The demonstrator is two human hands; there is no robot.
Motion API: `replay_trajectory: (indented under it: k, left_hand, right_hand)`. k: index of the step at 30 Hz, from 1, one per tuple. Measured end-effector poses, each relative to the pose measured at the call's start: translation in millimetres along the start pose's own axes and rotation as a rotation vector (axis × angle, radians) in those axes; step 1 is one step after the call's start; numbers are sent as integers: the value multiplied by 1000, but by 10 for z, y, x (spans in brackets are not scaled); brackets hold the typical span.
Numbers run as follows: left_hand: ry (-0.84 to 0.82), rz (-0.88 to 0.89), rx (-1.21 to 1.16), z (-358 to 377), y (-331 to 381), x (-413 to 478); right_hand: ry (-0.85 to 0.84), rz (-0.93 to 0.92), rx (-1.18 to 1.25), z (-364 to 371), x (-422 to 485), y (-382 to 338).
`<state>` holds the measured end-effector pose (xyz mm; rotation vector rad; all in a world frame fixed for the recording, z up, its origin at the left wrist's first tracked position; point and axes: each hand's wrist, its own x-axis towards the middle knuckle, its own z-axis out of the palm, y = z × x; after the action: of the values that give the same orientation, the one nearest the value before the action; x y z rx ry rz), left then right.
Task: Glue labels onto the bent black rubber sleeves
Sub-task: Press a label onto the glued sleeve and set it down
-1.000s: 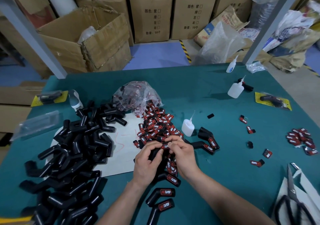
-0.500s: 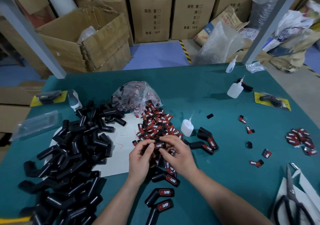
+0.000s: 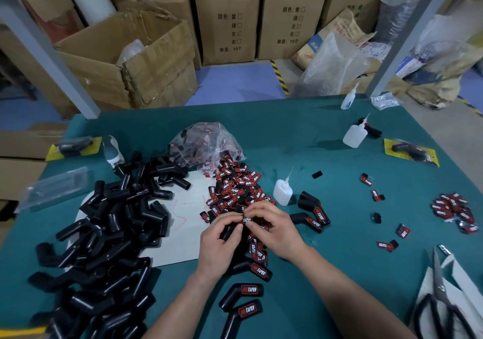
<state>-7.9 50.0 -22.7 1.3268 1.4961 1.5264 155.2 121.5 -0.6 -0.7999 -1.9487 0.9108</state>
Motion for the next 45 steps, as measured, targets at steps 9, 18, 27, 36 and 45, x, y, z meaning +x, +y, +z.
replay_trajectory:
  k: [9, 18, 27, 36, 45]
  left_hand:
    - [32, -61, -38, 17, -1, 8]
    - [38, -36, -51, 10, 7, -6]
    - [-11, -121, -43, -12, -29, -26]
    - [15, 64, 217, 6, 31, -121]
    - [-104, 344, 674, 44, -39, -73]
  right_hand:
    - [23, 16, 59, -11, -12, 22]
    - [34, 283, 309, 45, -35, -8]
    - [-75, -107, -201, 6, -20, 4]
    - [-349, -158, -572, -281, 34, -288]
    - [-630, 126, -868, -523, 76, -471]
